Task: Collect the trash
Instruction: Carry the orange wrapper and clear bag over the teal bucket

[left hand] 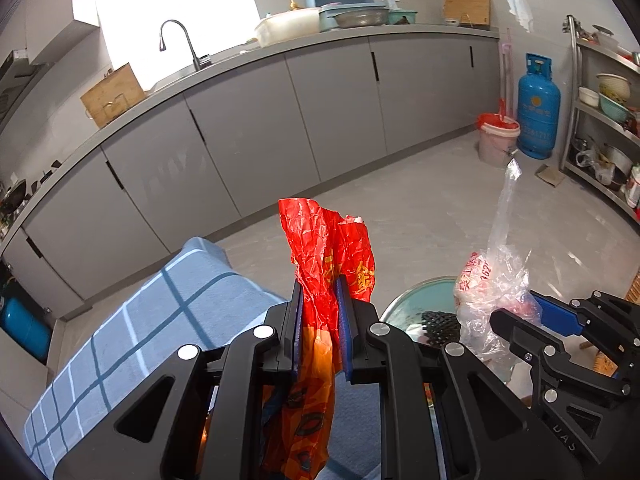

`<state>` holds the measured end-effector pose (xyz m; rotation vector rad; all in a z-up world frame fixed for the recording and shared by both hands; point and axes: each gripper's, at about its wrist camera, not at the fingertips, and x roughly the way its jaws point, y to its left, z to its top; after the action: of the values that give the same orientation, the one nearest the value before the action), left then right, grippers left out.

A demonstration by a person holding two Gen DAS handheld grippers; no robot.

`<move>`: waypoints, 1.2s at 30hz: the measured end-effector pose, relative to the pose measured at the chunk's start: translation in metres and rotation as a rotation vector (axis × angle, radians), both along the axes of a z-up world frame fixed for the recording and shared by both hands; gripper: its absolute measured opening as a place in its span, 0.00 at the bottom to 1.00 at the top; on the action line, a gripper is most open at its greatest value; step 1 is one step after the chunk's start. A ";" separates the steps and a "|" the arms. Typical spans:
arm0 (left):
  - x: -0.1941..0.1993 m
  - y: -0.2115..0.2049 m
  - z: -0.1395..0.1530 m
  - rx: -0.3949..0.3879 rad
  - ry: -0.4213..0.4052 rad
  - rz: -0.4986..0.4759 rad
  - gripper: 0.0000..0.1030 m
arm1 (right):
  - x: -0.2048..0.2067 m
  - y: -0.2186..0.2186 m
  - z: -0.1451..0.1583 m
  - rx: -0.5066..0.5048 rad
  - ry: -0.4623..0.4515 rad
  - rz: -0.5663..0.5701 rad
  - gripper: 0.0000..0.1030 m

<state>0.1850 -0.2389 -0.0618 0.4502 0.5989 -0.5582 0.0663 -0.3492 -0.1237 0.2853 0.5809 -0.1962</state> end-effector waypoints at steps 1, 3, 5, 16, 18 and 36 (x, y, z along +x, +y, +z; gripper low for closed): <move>-0.001 -0.002 -0.001 -0.001 0.002 -0.003 0.15 | -0.001 -0.002 -0.001 -0.001 0.002 -0.005 0.25; -0.001 -0.007 -0.003 -0.002 0.008 -0.012 0.15 | -0.003 -0.006 -0.002 -0.002 0.006 -0.016 0.25; -0.002 -0.012 -0.004 -0.003 0.013 -0.019 0.15 | -0.004 -0.009 -0.002 -0.006 0.008 -0.024 0.25; -0.002 -0.025 -0.012 -0.012 0.039 -0.049 0.15 | -0.007 -0.016 -0.003 -0.015 0.019 -0.050 0.25; -0.002 -0.026 -0.013 -0.015 0.043 -0.053 0.15 | -0.008 -0.018 -0.003 -0.017 0.022 -0.057 0.25; -0.001 -0.035 -0.026 -0.038 0.105 -0.094 0.15 | -0.009 -0.024 -0.002 -0.038 0.045 -0.103 0.25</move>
<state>0.1842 -0.2739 -0.0874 0.4169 0.6690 -0.6849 0.0578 -0.3735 -0.1254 0.2743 0.6065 -0.3132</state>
